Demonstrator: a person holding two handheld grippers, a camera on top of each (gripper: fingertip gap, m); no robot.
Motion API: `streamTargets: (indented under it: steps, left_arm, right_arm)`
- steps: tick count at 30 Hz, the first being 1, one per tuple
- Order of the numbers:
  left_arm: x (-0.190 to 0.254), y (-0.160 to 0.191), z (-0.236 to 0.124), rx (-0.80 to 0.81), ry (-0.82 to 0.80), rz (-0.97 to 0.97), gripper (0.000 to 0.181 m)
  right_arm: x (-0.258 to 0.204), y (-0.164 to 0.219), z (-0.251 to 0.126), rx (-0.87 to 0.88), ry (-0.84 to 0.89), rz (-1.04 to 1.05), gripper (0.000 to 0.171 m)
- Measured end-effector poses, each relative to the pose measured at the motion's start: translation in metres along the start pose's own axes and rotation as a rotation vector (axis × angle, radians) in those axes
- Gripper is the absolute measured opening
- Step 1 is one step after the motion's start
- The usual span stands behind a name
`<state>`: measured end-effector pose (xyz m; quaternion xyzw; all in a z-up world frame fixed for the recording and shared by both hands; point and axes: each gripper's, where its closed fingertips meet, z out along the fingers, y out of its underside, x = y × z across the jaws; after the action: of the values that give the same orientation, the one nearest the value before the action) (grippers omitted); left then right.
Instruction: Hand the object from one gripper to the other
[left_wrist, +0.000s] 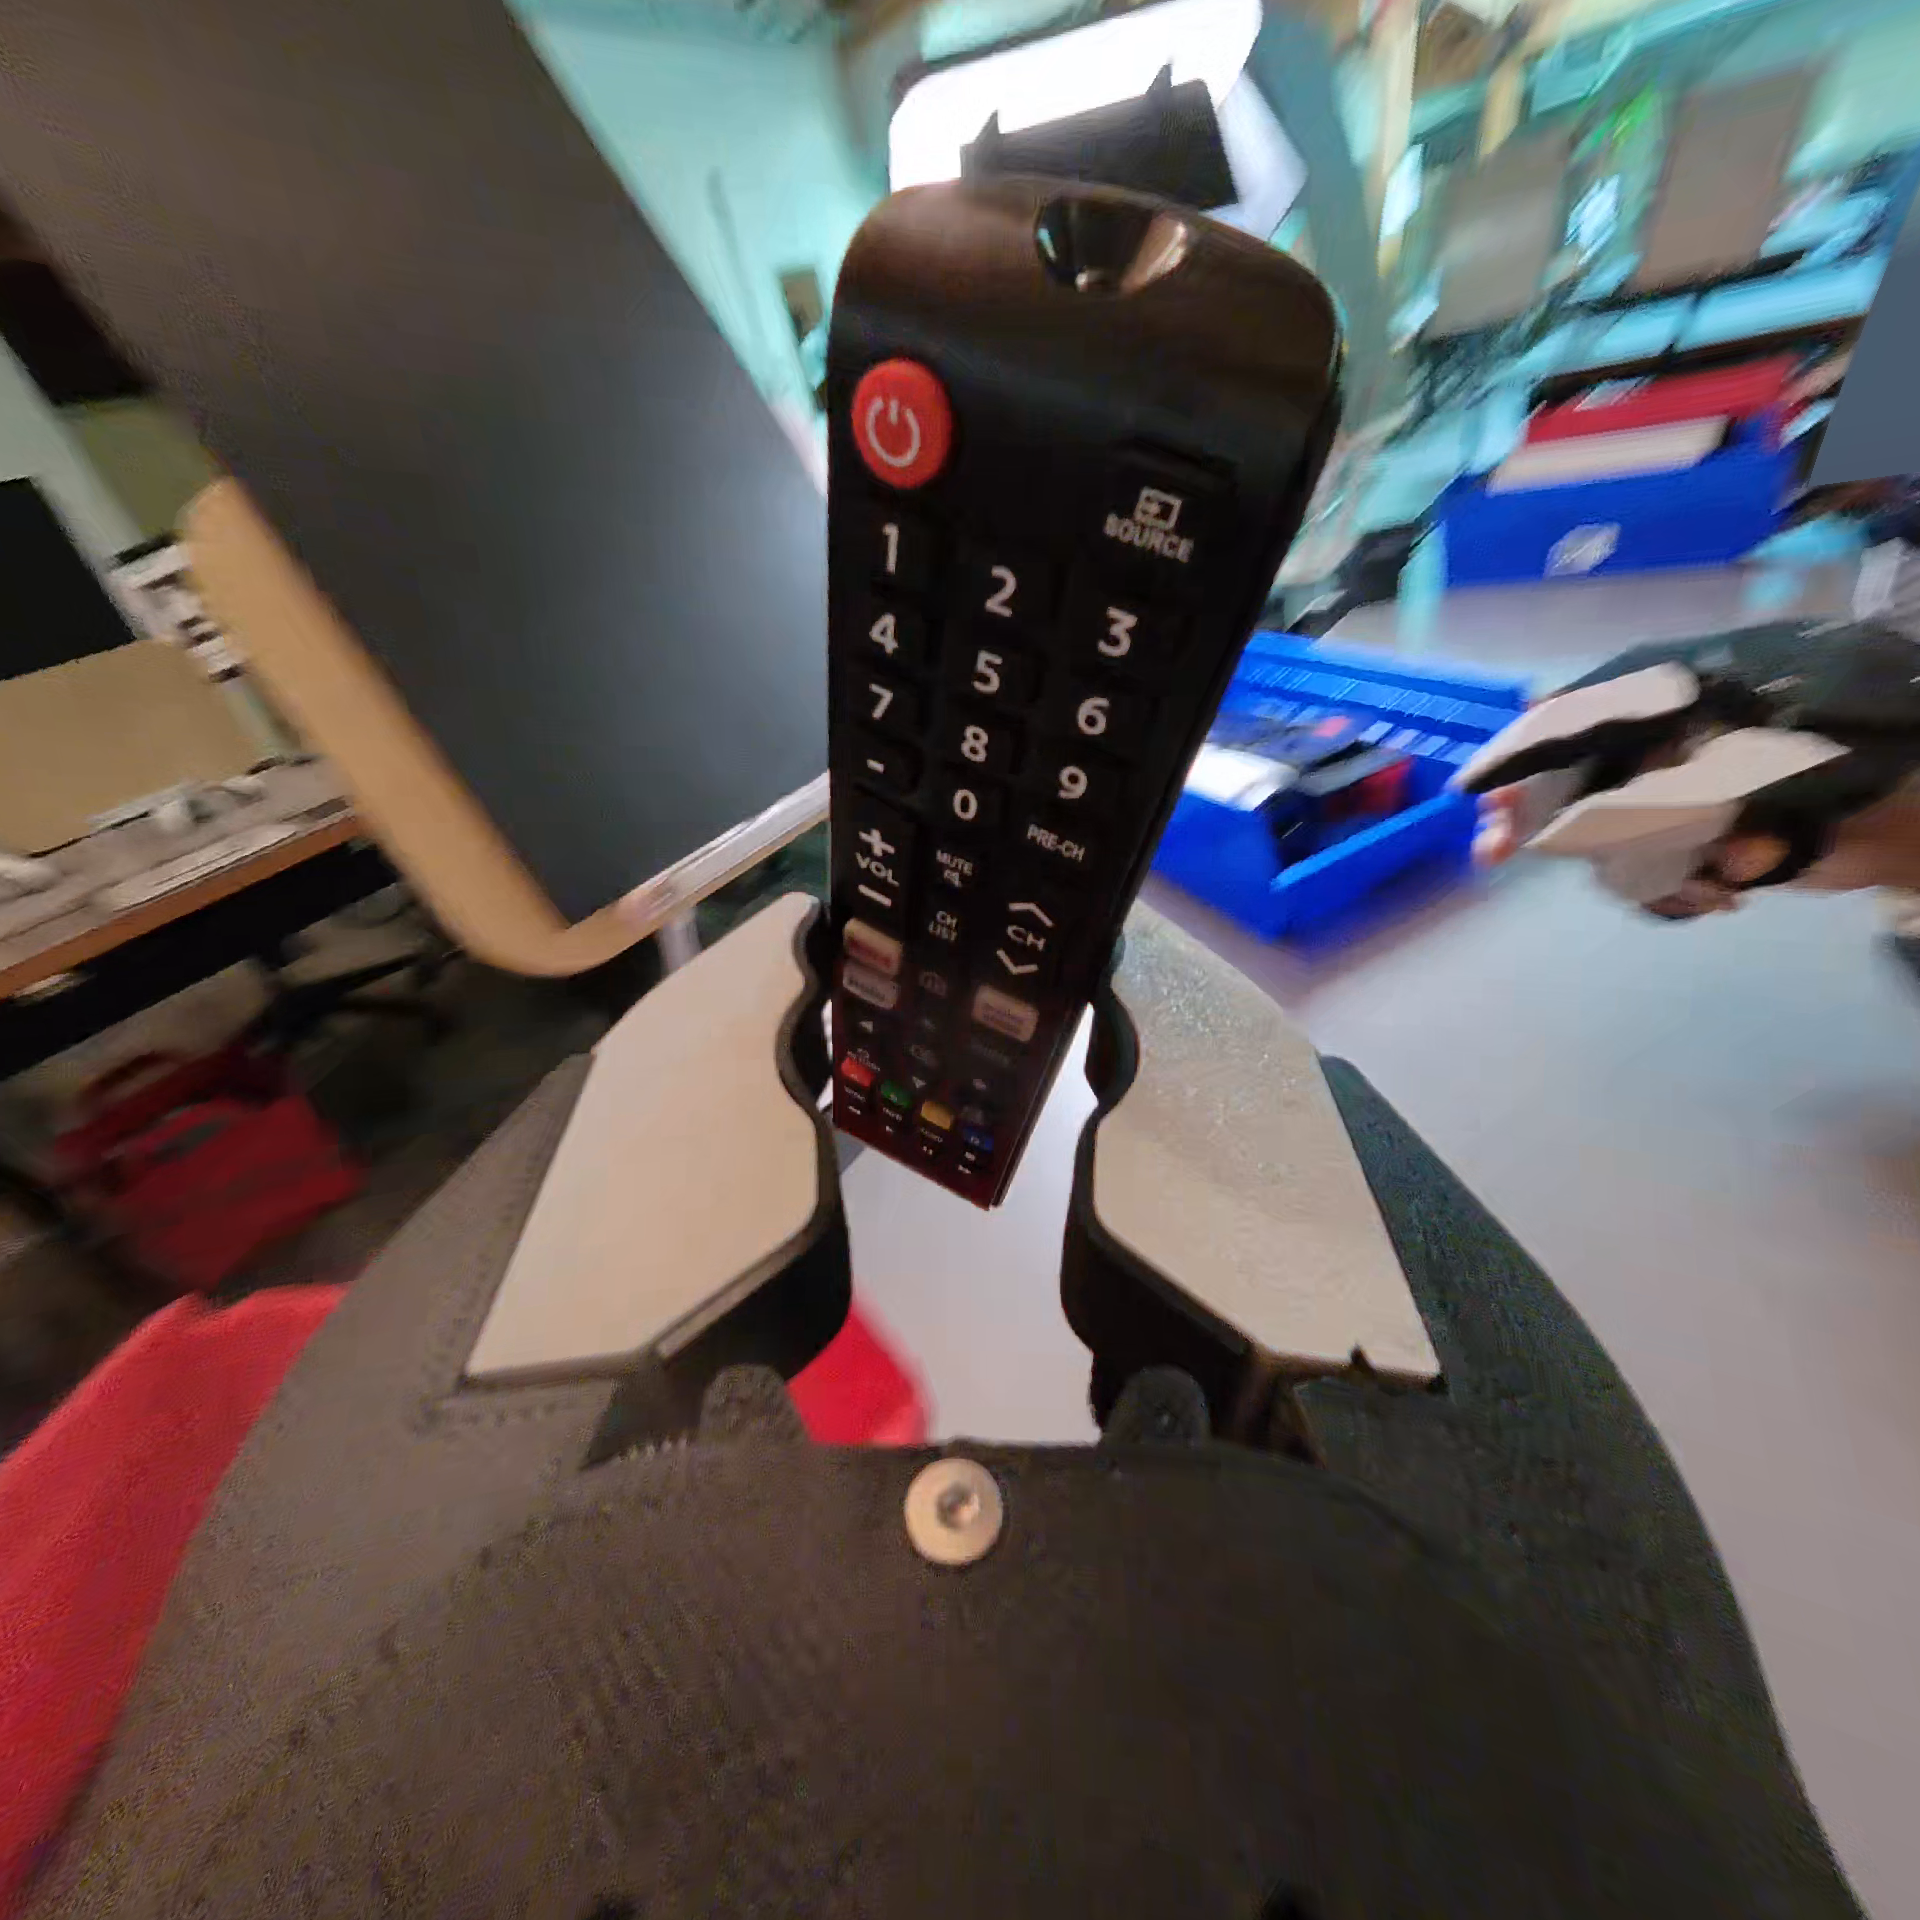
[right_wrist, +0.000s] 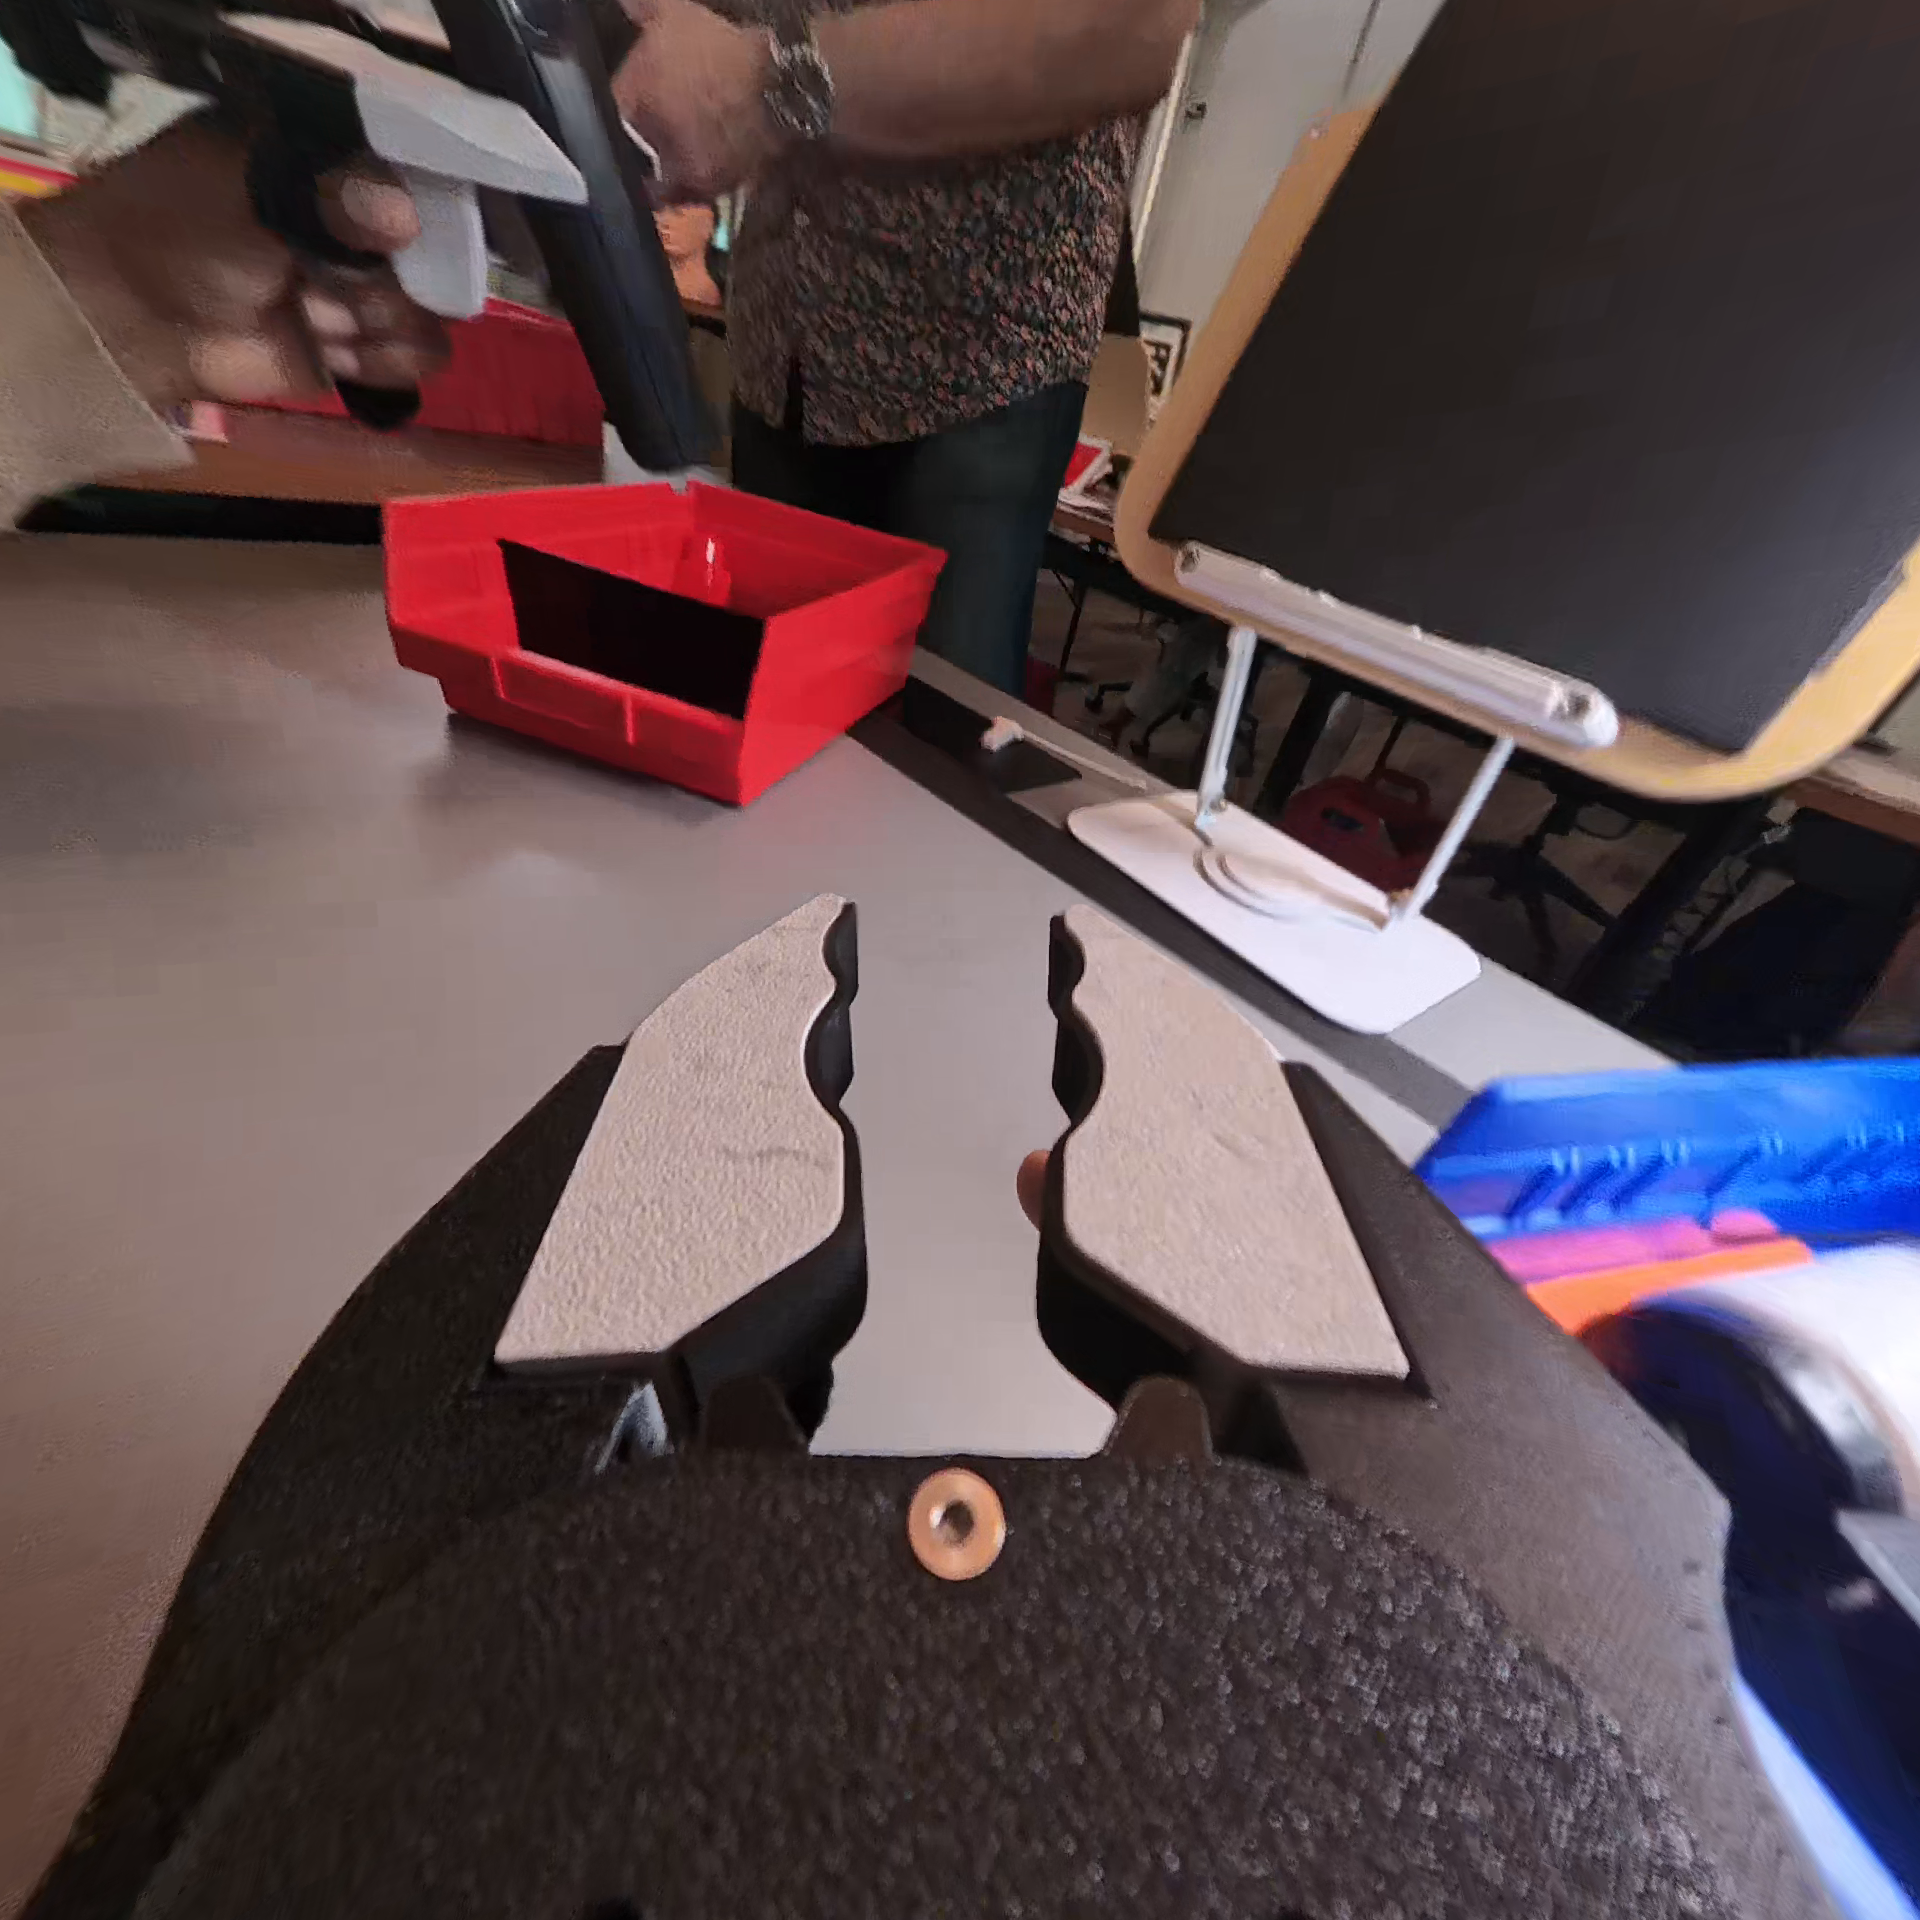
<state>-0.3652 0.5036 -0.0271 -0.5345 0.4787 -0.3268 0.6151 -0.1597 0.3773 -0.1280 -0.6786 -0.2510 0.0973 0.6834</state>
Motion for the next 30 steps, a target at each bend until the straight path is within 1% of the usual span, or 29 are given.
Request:
streamTargets:
  steps: [1, 3, 6, 8, 9, 11, 13, 15, 17, 20, 25, 28, 30]
  left_arm:
    - [0.016, -0.011, 0.008, 0.049, 0.045, -0.035, 0.047]
    - [0.044, -0.032, 0.027, 0.111, 0.123, -0.072, 0.047]
    - [0.081, -0.051, 0.048, 0.132, 0.185, -0.058, 0.047]
    - [0.108, -0.05, 0.056, 0.126, 0.229, -0.052, 0.047]
    - [0.12, -0.045, 0.061, 0.105, 0.254, -0.044, 0.047]
    - [0.143, -0.031, 0.068, 0.054, 0.307, -0.024, 0.047]
    - [0.16, -0.021, 0.076, 0.025, 0.343, -0.004, 0.047]
    - [0.174, -0.011, 0.084, -0.017, 0.371, 0.01, 0.047]
    - [0.182, 0.0, 0.09, -0.062, 0.373, 0.044, 0.047]
    - [0.188, 0.012, 0.095, -0.107, 0.376, 0.072, 0.046]
    - [0.192, 0.012, 0.097, -0.102, 0.383, 0.063, 0.047]
    - [0.199, 0.005, 0.09, -0.077, 0.454, 0.032, 0.051]
    - [0.2, -0.001, 0.082, -0.059, 0.524, -0.035, 0.059]
  right_arm:
    - [-0.003, -0.017, 0.005, 0.014, -0.023, -0.017, 0.035]
    - [-0.01, -0.065, 0.014, 0.057, -0.078, -0.035, 0.037]
    - [-0.027, -0.145, 0.019, 0.15, -0.157, -0.045, 0.042]
    - [-0.037, -0.175, 0.016, 0.186, -0.177, -0.084, 0.044]
    - [-0.042, -0.179, 0.015, 0.195, -0.178, -0.112, 0.046]
    - [-0.052, -0.17, 0.016, 0.185, -0.191, -0.141, 0.048]
    - [-0.058, -0.149, 0.026, 0.111, -0.218, -0.152, 0.06]
    - [-0.06, -0.136, 0.033, 0.057, -0.252, -0.127, 0.068]
    - [-0.067, -0.124, 0.037, 0.01, -0.291, -0.123, 0.067]
    - [-0.074, -0.111, 0.04, -0.019, -0.326, -0.157, 0.052]
    - [-0.072, -0.107, 0.037, -0.033, -0.35, -0.187, 0.051]
    - [-0.075, -0.113, 0.029, -0.025, -0.405, -0.166, 0.051]
    - [-0.075, -0.12, 0.021, 0.003, -0.459, -0.109, 0.051]
